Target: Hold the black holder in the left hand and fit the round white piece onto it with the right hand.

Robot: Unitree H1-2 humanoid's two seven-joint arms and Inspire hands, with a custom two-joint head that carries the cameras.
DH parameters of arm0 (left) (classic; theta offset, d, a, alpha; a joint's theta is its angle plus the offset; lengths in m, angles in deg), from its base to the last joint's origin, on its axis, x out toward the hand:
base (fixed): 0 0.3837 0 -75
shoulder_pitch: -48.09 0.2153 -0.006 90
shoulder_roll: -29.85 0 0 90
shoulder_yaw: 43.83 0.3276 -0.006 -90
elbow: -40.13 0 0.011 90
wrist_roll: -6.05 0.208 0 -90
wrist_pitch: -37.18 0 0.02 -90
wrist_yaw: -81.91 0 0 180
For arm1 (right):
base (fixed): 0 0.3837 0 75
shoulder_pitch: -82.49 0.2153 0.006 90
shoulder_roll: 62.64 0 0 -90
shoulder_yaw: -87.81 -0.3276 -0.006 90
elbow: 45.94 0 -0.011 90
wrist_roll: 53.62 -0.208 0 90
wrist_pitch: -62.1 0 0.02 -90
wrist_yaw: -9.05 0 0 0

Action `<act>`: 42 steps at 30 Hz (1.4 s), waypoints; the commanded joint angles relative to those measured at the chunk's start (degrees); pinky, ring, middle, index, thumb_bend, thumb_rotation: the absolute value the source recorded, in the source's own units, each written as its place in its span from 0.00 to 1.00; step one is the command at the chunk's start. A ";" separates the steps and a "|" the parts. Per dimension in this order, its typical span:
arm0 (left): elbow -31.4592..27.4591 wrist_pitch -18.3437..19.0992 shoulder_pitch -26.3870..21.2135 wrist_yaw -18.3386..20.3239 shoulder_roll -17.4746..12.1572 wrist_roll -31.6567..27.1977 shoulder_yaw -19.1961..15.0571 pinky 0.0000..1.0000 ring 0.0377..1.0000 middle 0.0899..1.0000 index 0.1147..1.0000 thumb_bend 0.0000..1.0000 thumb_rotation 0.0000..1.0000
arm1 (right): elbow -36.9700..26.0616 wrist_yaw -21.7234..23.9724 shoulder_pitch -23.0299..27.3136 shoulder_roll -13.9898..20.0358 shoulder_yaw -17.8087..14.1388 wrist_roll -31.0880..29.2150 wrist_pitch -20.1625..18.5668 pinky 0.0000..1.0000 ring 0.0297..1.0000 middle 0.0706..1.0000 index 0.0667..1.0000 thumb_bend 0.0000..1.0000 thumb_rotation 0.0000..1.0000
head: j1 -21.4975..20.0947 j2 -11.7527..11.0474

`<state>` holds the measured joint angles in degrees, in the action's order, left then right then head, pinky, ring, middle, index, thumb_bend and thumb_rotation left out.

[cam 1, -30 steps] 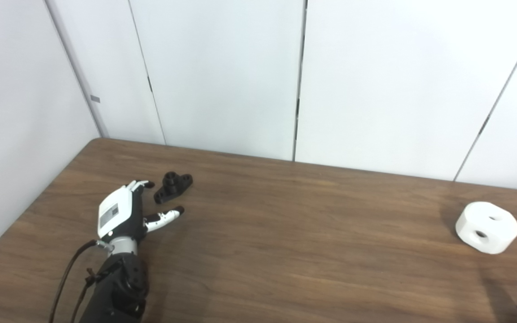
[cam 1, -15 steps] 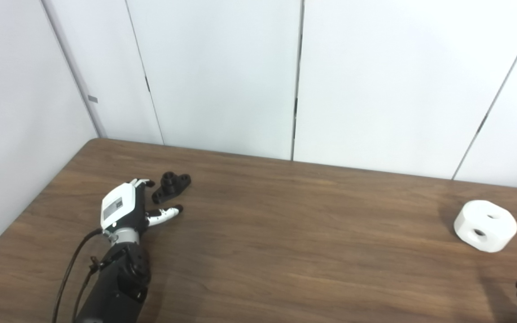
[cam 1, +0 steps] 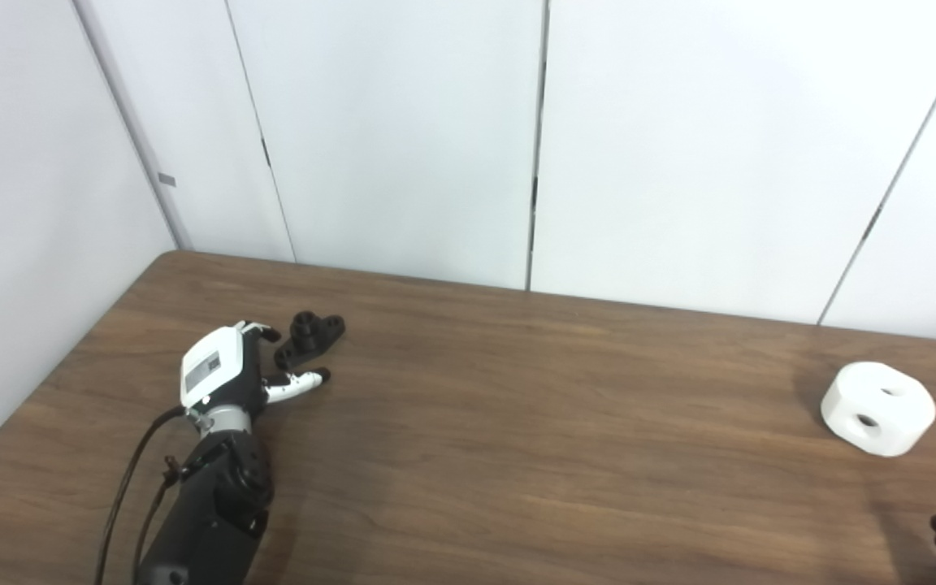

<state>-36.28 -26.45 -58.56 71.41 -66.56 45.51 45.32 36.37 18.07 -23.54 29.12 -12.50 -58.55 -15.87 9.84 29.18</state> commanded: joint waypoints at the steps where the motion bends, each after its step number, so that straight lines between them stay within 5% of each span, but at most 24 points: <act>1: -1.06 0.12 -2.19 -0.85 -1.60 0.08 -0.25 1.00 0.96 0.90 0.63 0.82 0.34 | 2.09 -0.33 -2.76 -1.79 1.09 -0.14 -0.60 1.00 0.99 0.96 0.97 0.58 1.00 | 0.01 0.03; 8: -1.53 -1.61 -1.84 -2.64 -1.30 -1.16 -0.66 1.00 0.96 0.87 0.52 0.78 0.23 | 1.79 -0.41 -2.88 -1.79 1.05 -0.07 -0.75 1.00 0.99 0.96 0.97 0.56 1.00 | -0.19 0.31; 9: -1.49 -1.84 -1.83 -3.06 -1.23 -1.35 -0.69 1.00 0.96 0.87 0.46 0.63 0.14 | 1.77 -0.37 -2.88 -1.78 1.04 -0.18 -0.83 1.00 1.00 0.96 0.97 0.56 1.00 | -0.19 0.31; 12: -0.52 -3.29 -1.98 -4.86 -1.06 -1.93 -0.81 0.99 0.94 0.84 0.43 0.53 0.07 | 1.84 -0.35 -2.89 -1.69 1.07 -0.06 -0.67 1.00 0.99 0.97 0.97 0.57 0.99 | -0.19 0.31; 30: 2.36 -5.79 -2.85 -7.26 -1.17 -3.42 -0.05 0.90 0.90 0.79 0.42 0.51 0.04 | 1.37 -0.63 -2.90 -1.74 1.09 0.48 -1.56 1.00 0.99 0.96 0.97 0.57 1.00 | -0.27 0.79; 36: 0.52 -6.49 -2.12 -6.11 -1.38 -4.13 0.64 0.86 0.89 0.78 0.42 0.51 0.04 | 1.62 -0.53 -2.62 -1.69 1.18 0.38 -1.76 1.00 1.00 0.97 0.98 0.58 1.00 | -0.33 1.28; 42: -5.53 -5.44 -0.20 -0.98 -0.91 -7.00 1.02 0.82 0.91 0.80 0.42 0.51 0.05 | 1.20 -0.99 -2.44 -1.76 1.33 1.64 -1.91 1.00 0.99 0.96 0.97 0.58 1.00 | -0.51 2.33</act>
<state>-39.29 -31.26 -57.57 69.84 -66.44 38.76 46.51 35.99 17.56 -23.81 29.10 -12.35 -57.25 -16.67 9.32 31.46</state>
